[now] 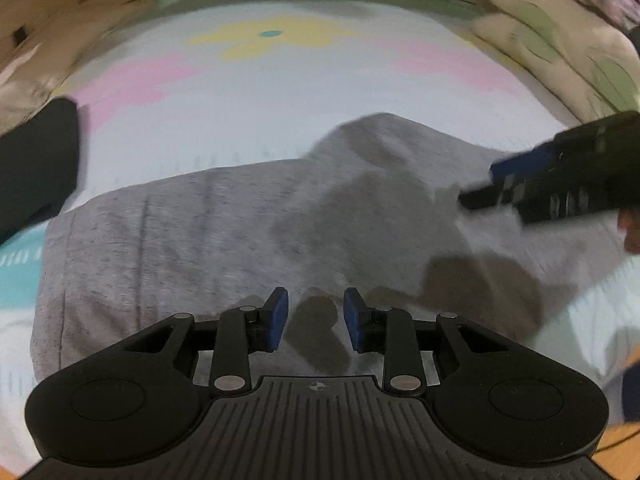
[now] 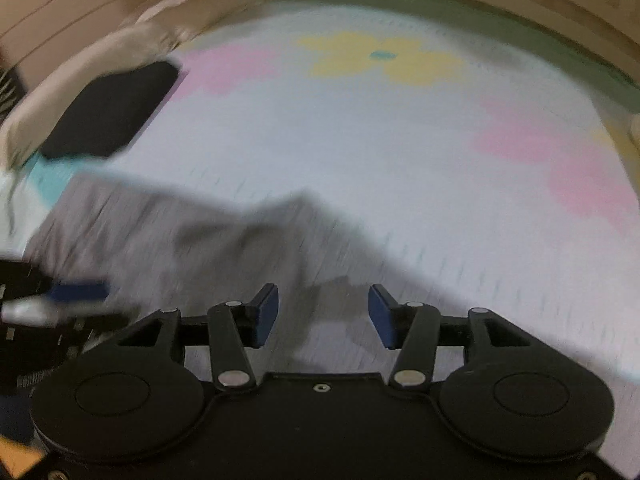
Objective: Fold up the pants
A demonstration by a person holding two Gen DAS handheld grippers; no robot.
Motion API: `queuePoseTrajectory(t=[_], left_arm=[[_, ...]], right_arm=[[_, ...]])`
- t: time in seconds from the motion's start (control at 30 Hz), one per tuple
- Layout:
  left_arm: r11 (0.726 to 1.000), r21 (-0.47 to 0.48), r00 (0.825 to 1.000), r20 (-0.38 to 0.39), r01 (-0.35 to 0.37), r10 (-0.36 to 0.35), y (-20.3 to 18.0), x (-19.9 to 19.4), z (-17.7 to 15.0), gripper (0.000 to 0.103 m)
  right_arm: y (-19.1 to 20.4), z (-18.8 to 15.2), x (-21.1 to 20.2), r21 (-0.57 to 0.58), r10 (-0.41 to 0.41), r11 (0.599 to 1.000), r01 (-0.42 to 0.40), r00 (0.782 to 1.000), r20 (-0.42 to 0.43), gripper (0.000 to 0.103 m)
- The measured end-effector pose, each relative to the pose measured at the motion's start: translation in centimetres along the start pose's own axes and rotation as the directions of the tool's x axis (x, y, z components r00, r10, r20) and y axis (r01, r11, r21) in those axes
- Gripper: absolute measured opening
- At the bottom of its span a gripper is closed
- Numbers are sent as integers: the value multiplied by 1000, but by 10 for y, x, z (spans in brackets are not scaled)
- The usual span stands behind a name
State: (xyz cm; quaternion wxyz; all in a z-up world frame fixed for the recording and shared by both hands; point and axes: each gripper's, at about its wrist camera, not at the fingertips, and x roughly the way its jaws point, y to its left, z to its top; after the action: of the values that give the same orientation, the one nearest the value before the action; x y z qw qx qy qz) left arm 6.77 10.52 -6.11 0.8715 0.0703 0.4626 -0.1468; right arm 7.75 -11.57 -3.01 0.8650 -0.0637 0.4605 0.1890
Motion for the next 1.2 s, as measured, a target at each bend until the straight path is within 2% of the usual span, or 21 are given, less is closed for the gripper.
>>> queuePoseTrajectory(t=[0.07,0.1,0.17,0.2,0.27,0.33,0.37,0.47,0.57,0.63,0.73,0.8,0.87,0.9,0.97,1.07,1.2], left_arm=[[998,59,1000,-5,0,0,-9,0,-7,30],[996,93,999,-35,-11,14,-12,5,-11,30],[984,167,989,-124,-61,83,-14,24,-24,39],[984,166,992,-91,-67,83,-13,22,-28,41],[984,162,991,-104,-71,88,-13,19,-27,41],[987,140,988,-118,-78,95,-10,18,-24,41],[986,139,987,-118,-93,110,-9,17,-23,41],[977,150,985,-64,-150,161,-12,10,-16,40],[985,127,993,40,-116,112,-19,-4,-10,40],[990,117,995,63,-81,74,-28,-2,-5,40],[990,136,999,35,-32,28,-43,9,-2,40],[987,155,999,-23,-43,47,-51,24,-3,40],[981,183,988,-128,-63,87,-56,45,-6,41],[978,192,989,-106,-79,101,-59,46,-8,41],[971,216,985,-118,-102,129,-65,45,-2,40],[984,162,995,-51,-78,87,-69,35,11,40],[985,161,998,-2,-62,63,-89,43,31,41]], right_arm=[[13,-19,-3,-39,16,999,-17,1000,-22,58],[19,-28,-4,-56,26,998,-28,999,-31,58],[29,-46,-3,-113,25,993,-31,998,-60,56],[33,-57,-1,-158,-5,987,-7,997,-81,56],[37,-80,9,-267,-110,961,73,986,-126,54],[31,-91,5,-290,-154,948,128,986,-69,64],[26,-91,5,-271,-176,951,147,981,-83,64],[9,-87,0,-169,-168,974,149,980,-105,64],[2,-88,-4,-145,-184,975,171,979,-86,64],[-4,-89,-10,-126,-176,978,167,983,-60,64],[-11,-88,-14,-81,-170,983,165,984,-58,64],[-20,-85,-15,-50,-186,982,184,981,-54,64],[-34,-87,-18,1,-210,978,210,976,-57,64],[-44,-87,-20,34,-223,974,225,973,-59,64],[-68,-90,-28,112,-262,957,268,963,-66,64],[-114,-92,-40,239,-327,910,339,941,-92,64],[-196,-96,-63,415,-394,804,427,904,-167,64]])
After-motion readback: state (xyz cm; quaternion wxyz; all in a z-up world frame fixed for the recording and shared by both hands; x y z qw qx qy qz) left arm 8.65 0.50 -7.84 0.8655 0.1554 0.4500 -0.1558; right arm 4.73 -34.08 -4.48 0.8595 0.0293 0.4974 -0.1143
